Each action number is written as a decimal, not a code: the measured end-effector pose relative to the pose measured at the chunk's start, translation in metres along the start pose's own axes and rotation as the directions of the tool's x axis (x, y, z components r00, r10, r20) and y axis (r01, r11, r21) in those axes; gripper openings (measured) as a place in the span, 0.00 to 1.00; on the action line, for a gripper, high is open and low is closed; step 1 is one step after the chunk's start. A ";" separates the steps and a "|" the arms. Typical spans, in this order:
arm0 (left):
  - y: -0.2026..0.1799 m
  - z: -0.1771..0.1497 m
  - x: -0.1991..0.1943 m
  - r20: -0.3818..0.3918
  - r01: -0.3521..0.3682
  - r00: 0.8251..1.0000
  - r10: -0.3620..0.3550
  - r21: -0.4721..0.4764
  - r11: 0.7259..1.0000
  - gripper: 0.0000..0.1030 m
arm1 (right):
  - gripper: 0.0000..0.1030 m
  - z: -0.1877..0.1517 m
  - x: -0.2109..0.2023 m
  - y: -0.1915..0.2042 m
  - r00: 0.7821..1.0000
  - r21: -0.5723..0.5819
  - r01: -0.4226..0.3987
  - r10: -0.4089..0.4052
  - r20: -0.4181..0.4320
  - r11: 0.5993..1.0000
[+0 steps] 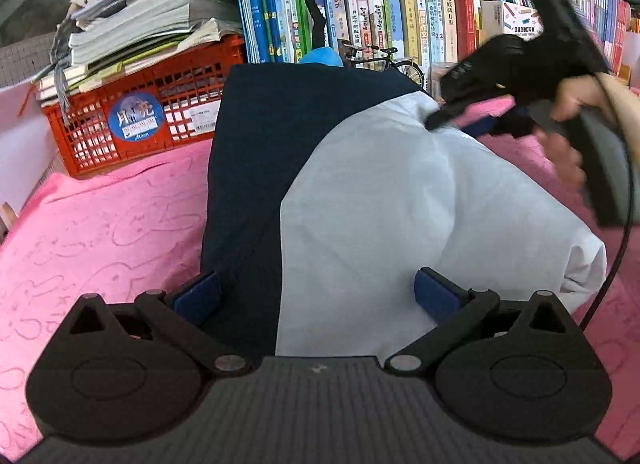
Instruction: Fold clothes
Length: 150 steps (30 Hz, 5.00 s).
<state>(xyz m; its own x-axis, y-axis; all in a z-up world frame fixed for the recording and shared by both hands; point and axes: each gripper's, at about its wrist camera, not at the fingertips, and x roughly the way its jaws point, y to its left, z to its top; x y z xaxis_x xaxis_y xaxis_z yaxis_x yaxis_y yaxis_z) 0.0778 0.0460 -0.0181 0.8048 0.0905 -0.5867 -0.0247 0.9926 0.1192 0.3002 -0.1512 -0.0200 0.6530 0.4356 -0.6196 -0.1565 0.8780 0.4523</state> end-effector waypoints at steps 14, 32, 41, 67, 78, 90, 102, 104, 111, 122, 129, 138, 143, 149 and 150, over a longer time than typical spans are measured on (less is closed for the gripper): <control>0.003 0.001 0.000 -0.004 0.024 1.000 -0.024 -0.014 1.000 1.00 | 0.74 0.003 -0.021 -0.039 0.976 0.199 -0.210 0.215 -0.008 0.957; 0.066 -0.008 -0.013 0.112 0.142 0.988 -0.110 -0.342 0.929 1.00 | 0.95 -0.114 -0.114 -0.009 0.868 0.065 -0.464 0.468 -0.168 0.884; 0.093 -0.015 -0.014 0.137 0.107 0.990 -0.046 -0.484 0.868 1.00 | 1.00 -0.106 -0.091 0.001 0.859 0.110 -0.485 0.496 -0.128 0.867; 0.061 -0.001 -0.098 0.206 0.238 0.960 -0.188 -0.255 0.937 1.00 | 0.13 -0.110 -0.199 -0.014 0.920 0.217 -0.363 0.386 -0.068 0.906; -0.006 -0.018 -0.098 0.058 0.228 0.972 -0.227 -0.018 0.973 1.00 | 0.49 -0.165 -0.305 -0.073 0.985 -0.066 -0.104 0.094 -0.143 0.992; 0.017 -0.028 -0.114 0.027 0.056 0.998 -0.056 0.022 0.998 1.00 | 0.21 -0.186 -0.218 0.016 0.999 -0.454 0.000 0.021 0.041 0.891; -0.032 0.012 -0.095 0.075 0.168 0.982 -0.175 0.094 0.981 1.00 | 0.06 -0.216 -0.212 0.052 0.980 -0.503 -0.169 0.198 0.005 0.848; -0.039 -0.005 -0.079 0.033 0.156 0.986 -0.161 0.112 0.981 1.00 | 0.18 -0.209 -0.225 0.028 0.970 -0.429 -0.220 0.244 0.000 0.876; -0.032 -0.032 -0.070 0.086 0.190 0.977 -0.193 0.036 0.981 1.00 | 0.38 -0.160 -0.280 -0.021 0.970 -0.265 -0.148 0.192 0.147 0.953; -0.025 -0.037 -0.078 0.102 0.200 0.975 -0.198 -0.008 0.980 1.00 | 0.40 -0.098 -0.099 0.111 0.998 -0.644 0.007 -0.044 -0.041 0.765; -0.001 -0.035 -0.063 0.072 0.315 0.949 -0.307 -0.156 0.936 1.00 | 0.49 -0.078 -0.082 0.093 0.999 -0.521 0.041 -0.031 0.028 0.852; -0.004 -0.038 -0.063 0.082 0.315 0.949 -0.305 -0.161 0.935 1.00 | 0.62 -0.088 -0.159 0.029 0.980 -0.502 0.184 -0.120 0.157 0.845; -0.006 -0.038 -0.062 0.081 0.307 0.951 -0.298 -0.160 0.938 1.00 | 0.88 -0.063 -0.119 -0.017 0.975 -0.350 0.206 -0.163 0.148 0.914; -0.006 -0.038 -0.063 0.084 0.302 0.953 -0.291 -0.167 0.939 1.00 | 0.73 -0.061 -0.148 -0.013 0.945 -0.287 0.213 -0.121 0.305 0.934; -0.006 -0.038 -0.063 0.085 0.299 0.954 -0.289 -0.164 0.940 1.00 | 0.70 -0.059 -0.152 -0.014 0.950 -0.272 0.187 -0.104 0.293 0.944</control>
<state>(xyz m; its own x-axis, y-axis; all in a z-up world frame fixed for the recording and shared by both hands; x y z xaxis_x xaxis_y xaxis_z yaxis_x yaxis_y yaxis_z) 0.0045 0.0373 -0.0120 0.8251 -0.2072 -0.5257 0.1202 0.9734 -0.1950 0.1596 -0.2184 0.0301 0.8542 0.2648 -0.4474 -0.2273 0.9642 0.1367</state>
